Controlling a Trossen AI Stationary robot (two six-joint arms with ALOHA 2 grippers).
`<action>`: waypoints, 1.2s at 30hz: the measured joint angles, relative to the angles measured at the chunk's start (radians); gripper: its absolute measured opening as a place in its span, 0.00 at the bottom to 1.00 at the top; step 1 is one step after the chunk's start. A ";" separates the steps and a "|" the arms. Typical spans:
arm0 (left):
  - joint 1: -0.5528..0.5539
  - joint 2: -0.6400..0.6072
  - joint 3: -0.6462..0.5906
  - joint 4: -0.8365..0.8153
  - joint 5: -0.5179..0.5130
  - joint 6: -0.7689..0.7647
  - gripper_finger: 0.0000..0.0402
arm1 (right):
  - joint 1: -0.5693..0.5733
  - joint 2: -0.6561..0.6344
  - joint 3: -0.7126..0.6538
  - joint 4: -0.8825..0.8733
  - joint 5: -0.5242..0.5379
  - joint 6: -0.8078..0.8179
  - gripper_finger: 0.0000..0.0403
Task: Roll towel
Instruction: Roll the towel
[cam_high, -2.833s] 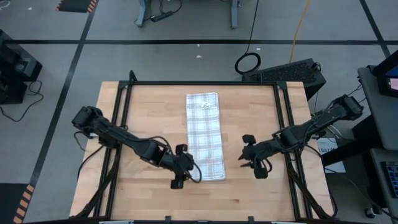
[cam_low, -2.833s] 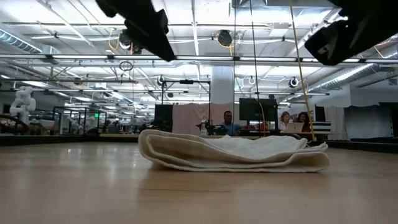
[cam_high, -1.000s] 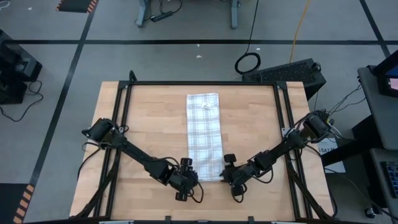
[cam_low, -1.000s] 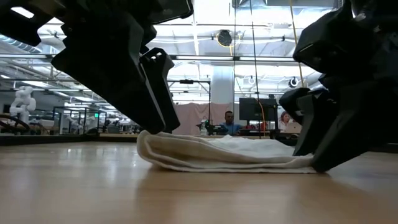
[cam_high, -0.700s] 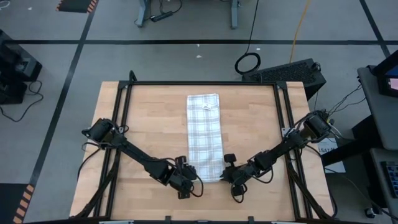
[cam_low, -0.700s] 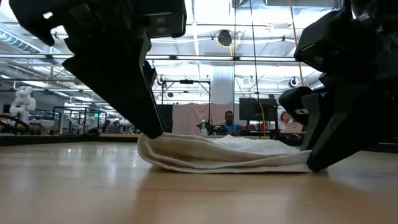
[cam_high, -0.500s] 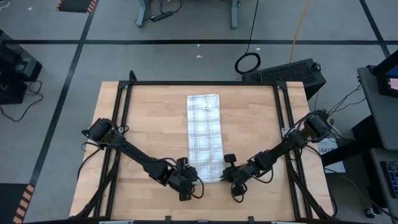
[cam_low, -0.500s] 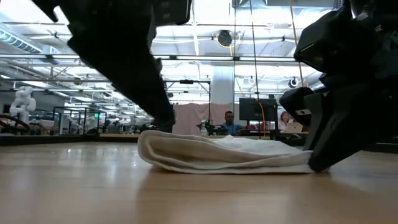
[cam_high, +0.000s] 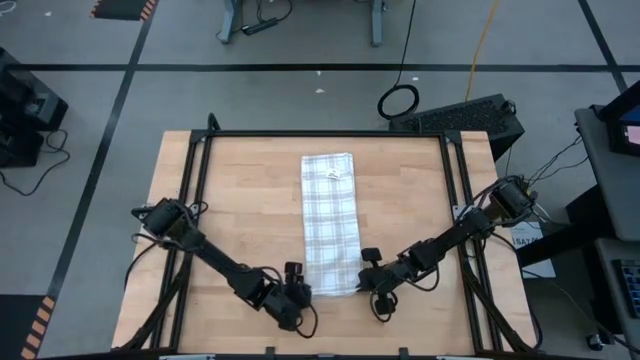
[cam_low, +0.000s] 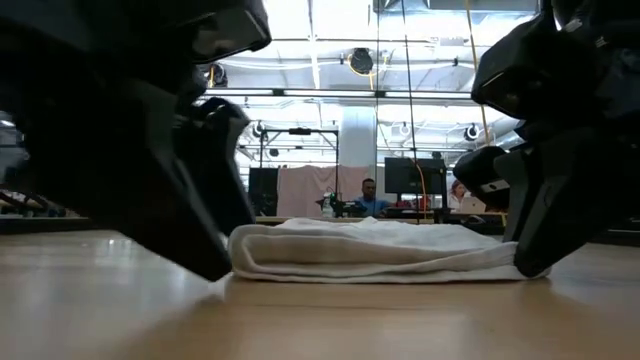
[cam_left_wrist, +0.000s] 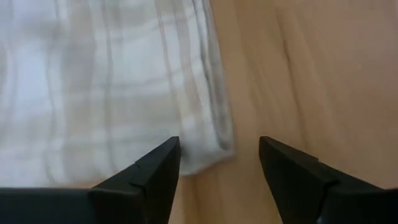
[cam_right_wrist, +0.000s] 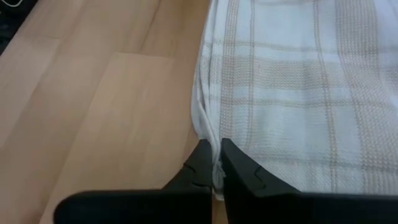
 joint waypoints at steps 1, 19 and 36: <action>0.002 0.000 0.000 0.004 -0.003 0.030 0.54 | -0.001 0.000 0.000 0.000 0.001 0.003 0.00; 0.055 0.000 0.000 0.010 0.051 0.256 0.20 | -0.002 0.000 -0.001 0.021 -0.008 0.056 0.01; 0.078 -0.117 0.000 0.114 0.314 -0.203 0.02 | -0.016 -0.106 -0.002 0.032 -0.286 0.294 0.01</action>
